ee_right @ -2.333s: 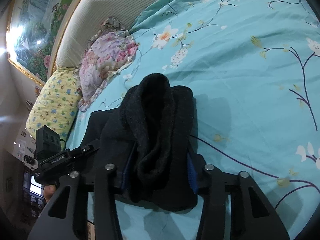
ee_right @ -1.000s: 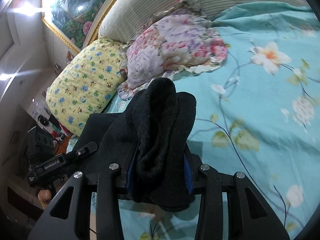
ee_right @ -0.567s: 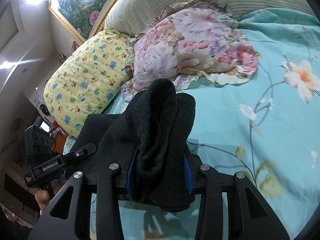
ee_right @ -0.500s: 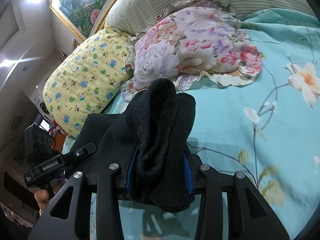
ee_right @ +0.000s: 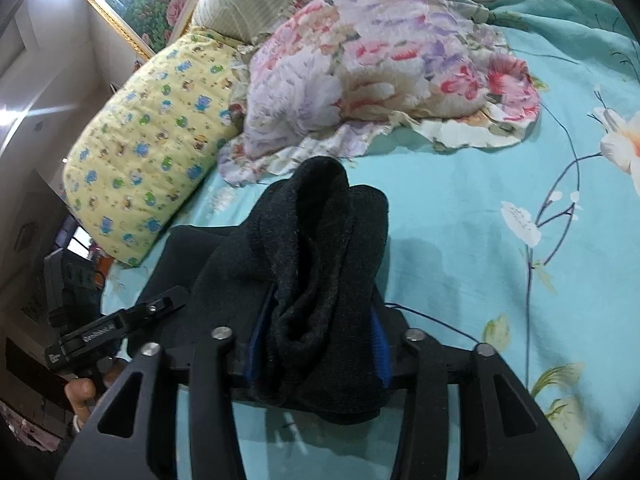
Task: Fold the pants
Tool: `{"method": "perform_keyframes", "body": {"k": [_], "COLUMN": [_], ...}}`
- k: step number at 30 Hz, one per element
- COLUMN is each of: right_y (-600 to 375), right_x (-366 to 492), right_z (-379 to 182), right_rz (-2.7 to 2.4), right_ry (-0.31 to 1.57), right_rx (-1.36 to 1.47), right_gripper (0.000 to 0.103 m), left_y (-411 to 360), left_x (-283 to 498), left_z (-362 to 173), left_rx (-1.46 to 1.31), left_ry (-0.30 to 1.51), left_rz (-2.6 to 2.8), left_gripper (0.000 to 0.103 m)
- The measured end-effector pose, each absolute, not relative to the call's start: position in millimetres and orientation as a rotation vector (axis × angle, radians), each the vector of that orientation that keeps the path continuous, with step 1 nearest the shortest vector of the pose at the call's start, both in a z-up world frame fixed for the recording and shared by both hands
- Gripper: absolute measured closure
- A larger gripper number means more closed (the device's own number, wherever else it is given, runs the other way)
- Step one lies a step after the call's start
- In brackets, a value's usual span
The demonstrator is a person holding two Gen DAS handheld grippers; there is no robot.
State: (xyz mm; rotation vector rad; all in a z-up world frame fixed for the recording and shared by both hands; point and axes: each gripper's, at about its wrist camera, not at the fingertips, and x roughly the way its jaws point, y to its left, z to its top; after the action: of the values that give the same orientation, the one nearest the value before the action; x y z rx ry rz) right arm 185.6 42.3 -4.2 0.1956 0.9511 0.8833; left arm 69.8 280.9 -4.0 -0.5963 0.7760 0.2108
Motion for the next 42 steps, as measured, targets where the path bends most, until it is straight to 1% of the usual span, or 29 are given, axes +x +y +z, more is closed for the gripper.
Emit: {"method": "perform_keyframes", "body": {"k": [2,4,5,10,11,13,15,17,20,25,33,42], "right_y": [39,36,35,33,33,34,34,33,31,32,25,25], "right_x": [188,190,191,190,188,184,181,174,164,149,123,97], "right_z": [-8,-12,-13,-13,-10,-5,0,8,20,35,52,51], "right_rz": [0.848,0.833,0.831,0.829,0.830,0.826,0.827,0.832,0.839,0.859,0.890,0.911], "right_ry": [0.945,0.944,0.945,0.941,0.936,0.925,0.916,0.889,0.850,0.806,0.734,0.711], "right_rx": [0.167,0.165,0.170,0.182,0.177,0.160,0.155,0.145,0.122,0.069,-0.004,-0.106], "right_gripper": [0.046,0.040,0.037,0.035,0.035,0.034,0.027,0.023,0.017,0.013,0.004,0.002], "left_y": [282,282,281,275,274,271,268,264,255,241,219,203], "left_x": [69,68,67,61,59,53,45,39,31,19,3,-7], "left_z": [-7,-7,-6,3,5,10,14,18,25,37,40,34], "left_rx": [-0.590,-0.574,-0.563,-0.526,-0.516,-0.503,-0.502,-0.482,-0.439,-0.383,-0.336,-0.298], "left_ry": [0.776,0.774,0.774,0.772,0.771,0.768,0.756,0.753,0.751,0.753,0.760,0.776], "left_rz": [0.218,0.235,0.241,0.270,0.279,0.293,0.300,0.318,0.332,0.348,0.370,0.403], "left_gripper": [0.049,0.044,0.044,0.043,0.039,0.035,0.034,0.030,0.027,0.022,0.021,0.019]}}
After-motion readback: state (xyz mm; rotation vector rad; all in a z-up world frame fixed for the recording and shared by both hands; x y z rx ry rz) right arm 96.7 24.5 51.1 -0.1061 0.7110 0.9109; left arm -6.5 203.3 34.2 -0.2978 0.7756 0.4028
